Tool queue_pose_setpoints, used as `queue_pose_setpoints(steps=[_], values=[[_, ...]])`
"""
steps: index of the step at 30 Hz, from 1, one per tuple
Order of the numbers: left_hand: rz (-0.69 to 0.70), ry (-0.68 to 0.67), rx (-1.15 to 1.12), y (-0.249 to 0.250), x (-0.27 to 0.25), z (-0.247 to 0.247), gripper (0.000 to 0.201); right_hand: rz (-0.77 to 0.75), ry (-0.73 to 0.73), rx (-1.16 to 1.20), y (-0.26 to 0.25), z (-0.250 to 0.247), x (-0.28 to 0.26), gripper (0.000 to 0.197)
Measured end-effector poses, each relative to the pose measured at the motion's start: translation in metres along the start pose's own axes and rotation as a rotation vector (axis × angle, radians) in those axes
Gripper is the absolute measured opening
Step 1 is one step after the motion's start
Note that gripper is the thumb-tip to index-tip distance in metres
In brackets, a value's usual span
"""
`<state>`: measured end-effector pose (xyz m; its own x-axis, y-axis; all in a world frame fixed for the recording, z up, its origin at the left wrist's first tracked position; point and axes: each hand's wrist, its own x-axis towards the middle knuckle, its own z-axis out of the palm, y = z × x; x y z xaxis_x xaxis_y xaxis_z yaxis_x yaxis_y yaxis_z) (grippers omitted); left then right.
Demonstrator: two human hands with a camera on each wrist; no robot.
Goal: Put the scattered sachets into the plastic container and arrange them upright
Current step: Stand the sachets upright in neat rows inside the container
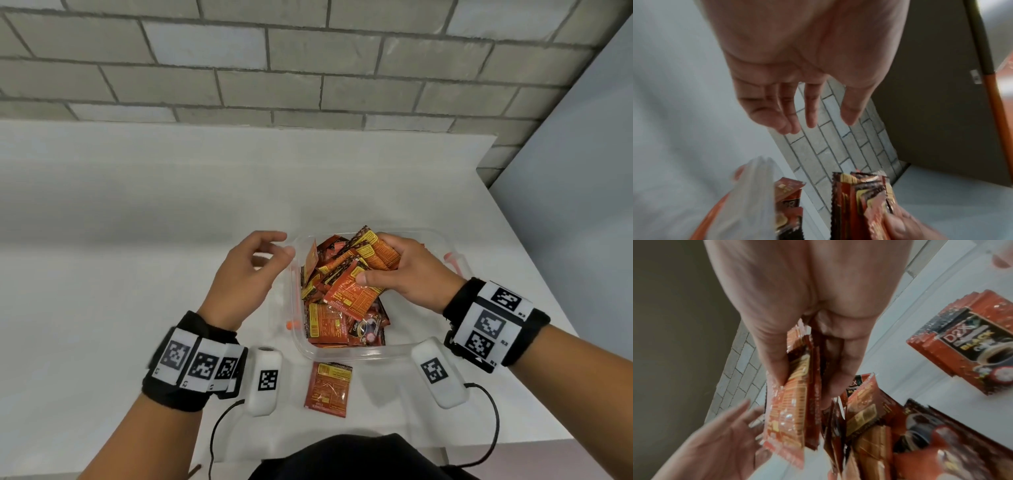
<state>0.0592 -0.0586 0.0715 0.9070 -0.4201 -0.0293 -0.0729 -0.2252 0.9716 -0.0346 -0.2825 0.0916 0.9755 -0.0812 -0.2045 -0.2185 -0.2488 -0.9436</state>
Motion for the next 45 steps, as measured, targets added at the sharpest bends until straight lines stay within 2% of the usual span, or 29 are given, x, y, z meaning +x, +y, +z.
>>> queue_pose_setpoints(steps=[3,6,7,9,11,15,19,23,24,25,27,28,29,31,33,34,36,38,42,45], values=[[0.085,-0.150,-0.009,0.018,0.003,0.005,0.057,-0.015,-0.070,0.015,-0.012,0.003,0.002,0.037],[-0.008,-0.436,-0.144,0.027,0.008,0.016,0.087,-0.064,-0.116,-0.015,-0.026,0.010,0.002,0.039],[-0.035,-0.531,-0.207,0.028,0.008,0.020,0.088,-0.087,-0.125,-0.032,-0.030,0.013,0.002,0.039],[-0.070,-0.667,-0.342,0.027,0.005,0.028,0.068,-0.115,-0.151,-0.078,-0.036,0.017,0.003,0.039],[-0.164,-0.722,-0.451,0.023,0.002,0.031,0.053,-0.119,-0.193,-0.112,-0.040,0.020,0.003,0.036],[-0.244,-0.755,-0.542,0.013,0.000,0.029,0.045,-0.136,-0.219,-0.180,-0.037,0.023,0.003,0.035],[-0.284,-0.678,-0.556,0.012,-0.001,0.029,0.037,-0.197,-0.111,-0.365,-0.028,0.025,0.006,0.044],[-0.287,-0.605,-0.614,0.012,-0.002,0.031,0.024,-0.195,0.139,-0.415,-0.027,0.029,0.003,0.059],[-0.279,-0.584,-0.634,0.011,-0.002,0.031,0.027,-0.202,0.210,-0.431,-0.027,0.031,-0.001,0.062],[-0.271,-0.565,-0.656,0.010,-0.003,0.030,0.032,-0.236,0.291,-0.456,-0.025,0.034,-0.006,0.060],[-0.261,-0.490,-0.684,0.006,-0.001,0.024,0.037,-0.411,0.395,-0.548,-0.019,0.038,-0.021,0.040],[-0.262,-0.441,-0.689,0.004,0.001,0.019,0.037,-0.512,0.329,-0.608,-0.015,0.041,-0.029,0.028],[-0.263,-0.394,-0.689,0.002,0.002,0.014,0.036,-0.590,0.184,-0.675,-0.007,0.046,-0.038,0.018],[-0.238,-0.305,-0.696,-0.001,0.005,0.005,0.030,-0.639,-0.187,-0.804,0.012,0.053,-0.055,0.012],[-0.206,-0.197,-0.729,-0.004,0.008,0.001,0.031,-0.501,-0.477,-0.907,0.032,0.060,-0.063,0.026],[-0.189,-0.146,-0.751,-0.005,0.009,0.000,0.034,-0.408,-0.555,-0.954,0.041,0.063,-0.064,0.031],[-0.164,-0.090,-0.779,-0.007,0.009,0.002,0.031,-0.242,-0.646,-1.072,0.058,0.070,-0.063,0.040],[-0.165,-0.092,-0.781,-0.008,0.006,0.005,0.026,-0.185,-0.671,-1.170,0.069,0.076,-0.061,0.052],[-0.188,-0.113,-0.789,-0.006,0.001,0.011,0.028,-0.224,-0.643,-1.286,0.078,0.081,-0.058,0.071],[-0.183,-0.121,-0.792,-0.006,-0.002,0.013,0.023,-0.242,-0.621,-1.300,0.079,0.081,-0.059,0.062]])
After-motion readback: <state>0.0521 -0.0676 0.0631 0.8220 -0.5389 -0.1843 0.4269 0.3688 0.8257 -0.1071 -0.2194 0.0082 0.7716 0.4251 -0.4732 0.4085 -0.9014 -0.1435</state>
